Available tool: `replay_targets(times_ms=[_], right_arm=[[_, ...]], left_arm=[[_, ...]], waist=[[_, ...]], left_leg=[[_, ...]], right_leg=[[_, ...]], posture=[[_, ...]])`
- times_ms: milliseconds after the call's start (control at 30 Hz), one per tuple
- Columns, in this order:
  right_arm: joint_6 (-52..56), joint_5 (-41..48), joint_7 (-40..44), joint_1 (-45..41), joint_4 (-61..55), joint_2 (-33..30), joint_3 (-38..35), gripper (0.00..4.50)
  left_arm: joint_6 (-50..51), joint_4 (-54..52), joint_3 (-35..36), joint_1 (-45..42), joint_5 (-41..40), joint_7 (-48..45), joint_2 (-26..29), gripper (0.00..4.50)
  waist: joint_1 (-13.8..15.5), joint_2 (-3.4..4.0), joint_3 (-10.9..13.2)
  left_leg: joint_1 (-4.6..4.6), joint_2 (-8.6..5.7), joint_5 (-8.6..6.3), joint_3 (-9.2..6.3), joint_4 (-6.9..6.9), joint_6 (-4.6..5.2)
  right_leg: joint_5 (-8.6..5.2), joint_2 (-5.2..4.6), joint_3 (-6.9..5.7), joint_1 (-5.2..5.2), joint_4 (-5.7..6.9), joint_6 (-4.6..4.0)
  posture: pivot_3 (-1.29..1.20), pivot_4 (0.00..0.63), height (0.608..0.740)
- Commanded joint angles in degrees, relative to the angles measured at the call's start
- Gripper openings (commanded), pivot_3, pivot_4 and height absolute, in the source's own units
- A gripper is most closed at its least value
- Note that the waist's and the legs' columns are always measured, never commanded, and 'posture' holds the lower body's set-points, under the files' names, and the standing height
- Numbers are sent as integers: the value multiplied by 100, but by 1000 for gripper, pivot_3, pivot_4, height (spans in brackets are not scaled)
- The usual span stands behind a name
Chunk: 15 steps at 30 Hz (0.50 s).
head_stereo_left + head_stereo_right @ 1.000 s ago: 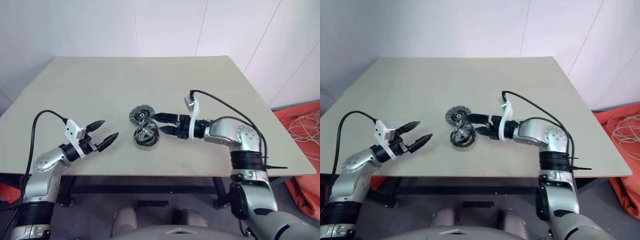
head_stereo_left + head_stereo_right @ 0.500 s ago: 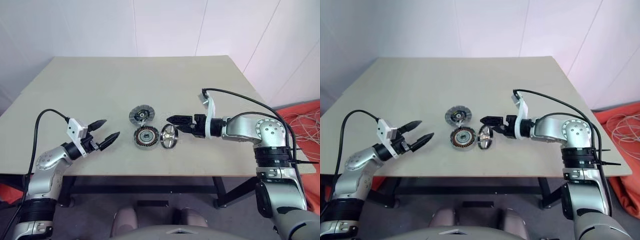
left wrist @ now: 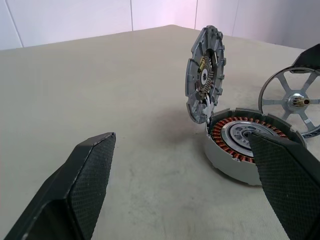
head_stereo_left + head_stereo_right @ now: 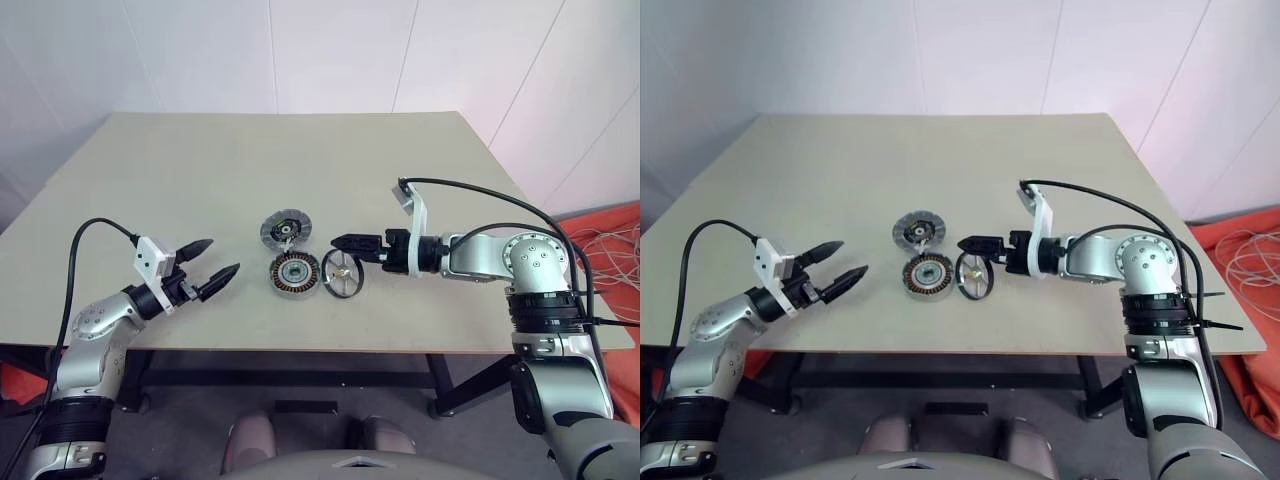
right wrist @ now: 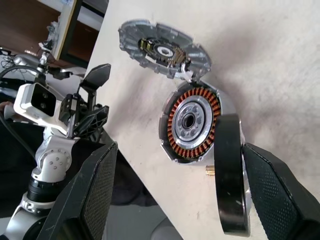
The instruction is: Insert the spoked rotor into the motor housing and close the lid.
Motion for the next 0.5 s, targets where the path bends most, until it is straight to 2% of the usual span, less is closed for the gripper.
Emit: replay_targets(times_ms=[33, 433, 467, 500], right_arm=[[88, -34, 103, -132, -144, 45, -191, 4454], [439, -284, 53, -19, -268, 478, -96, 4454], [433, -358, 6, -28, -237, 521, -106, 4090], [430, -440, -16, -36, -217, 553, -114, 3923]], left_arm=[[-117, -91, 51, -118, -6, -16, 9, 4500], [-144, -89, 54, -138, 19, 37, 5, 4500], [-157, -85, 55, -143, 27, 42, 3, 4500], [-173, -85, 57, -142, 35, 46, 1, 4500]], waist=[[0, 0, 0], [-3, 0, 0], [-3, 0, 0], [-4, 0, 0]], left_leg=[[0, 0, 0, 0, 0, 0], [11, 1, 0, 1, 0, 0], [11, 1, 0, 1, 0, -1], [12, 1, 0, 1, 0, -1]], right_leg=[[0, 0, 0, 0, 0, 0], [1, 0, 1, 1, 3, -1], [1, 0, 2, 2, 5, -2], [1, 0, 2, 2, 6, -2]], posture=[[0, 0, 740], [0, 0, 740], [0, 0, 740], [0, 0, 740]])
